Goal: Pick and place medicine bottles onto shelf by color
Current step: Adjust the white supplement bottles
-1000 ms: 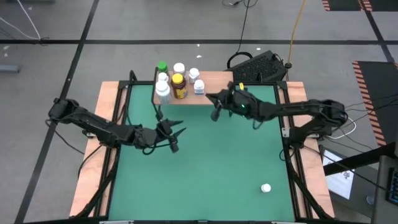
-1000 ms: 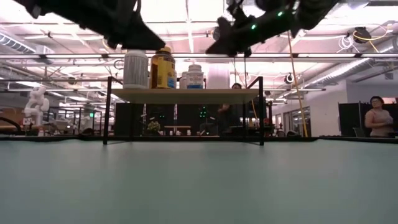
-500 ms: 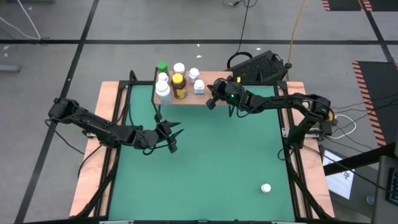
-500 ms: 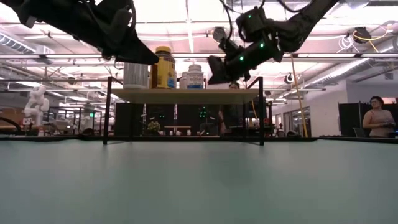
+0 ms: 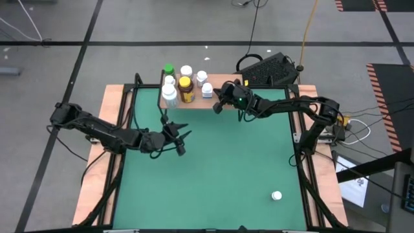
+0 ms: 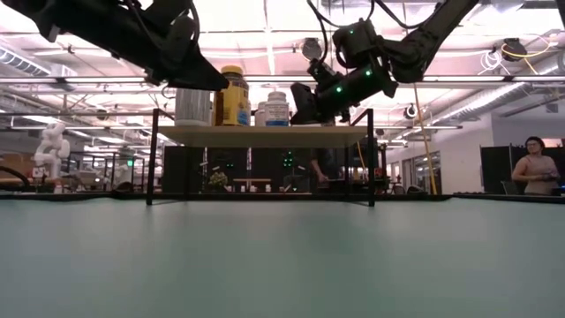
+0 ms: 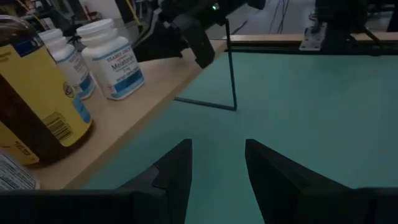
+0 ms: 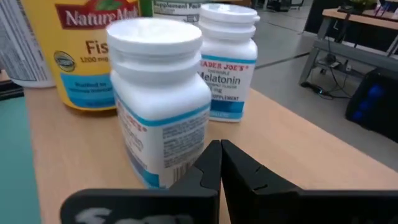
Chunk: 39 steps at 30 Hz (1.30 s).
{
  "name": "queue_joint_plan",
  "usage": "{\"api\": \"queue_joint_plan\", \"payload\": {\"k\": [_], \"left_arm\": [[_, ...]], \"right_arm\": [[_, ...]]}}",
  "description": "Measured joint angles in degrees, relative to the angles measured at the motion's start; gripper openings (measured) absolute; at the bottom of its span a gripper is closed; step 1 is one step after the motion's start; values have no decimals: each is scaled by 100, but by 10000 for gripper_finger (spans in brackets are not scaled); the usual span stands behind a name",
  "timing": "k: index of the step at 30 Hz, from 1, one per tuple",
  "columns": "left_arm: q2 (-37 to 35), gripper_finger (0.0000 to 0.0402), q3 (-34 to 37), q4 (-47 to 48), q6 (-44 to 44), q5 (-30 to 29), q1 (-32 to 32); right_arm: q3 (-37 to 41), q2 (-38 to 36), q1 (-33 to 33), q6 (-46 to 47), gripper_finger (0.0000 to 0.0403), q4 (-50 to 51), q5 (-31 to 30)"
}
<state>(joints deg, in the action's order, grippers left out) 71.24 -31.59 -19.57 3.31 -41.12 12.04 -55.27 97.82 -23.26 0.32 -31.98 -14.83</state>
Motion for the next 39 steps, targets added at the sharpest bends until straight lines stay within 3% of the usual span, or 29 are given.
{"api": "queue_joint_plan", "payload": {"k": [39], "left_arm": [[0, 152, -9, 20, 26, 11, 58]], "right_arm": [[7, -10, -355, -211, 0, -544, 1038]]}}
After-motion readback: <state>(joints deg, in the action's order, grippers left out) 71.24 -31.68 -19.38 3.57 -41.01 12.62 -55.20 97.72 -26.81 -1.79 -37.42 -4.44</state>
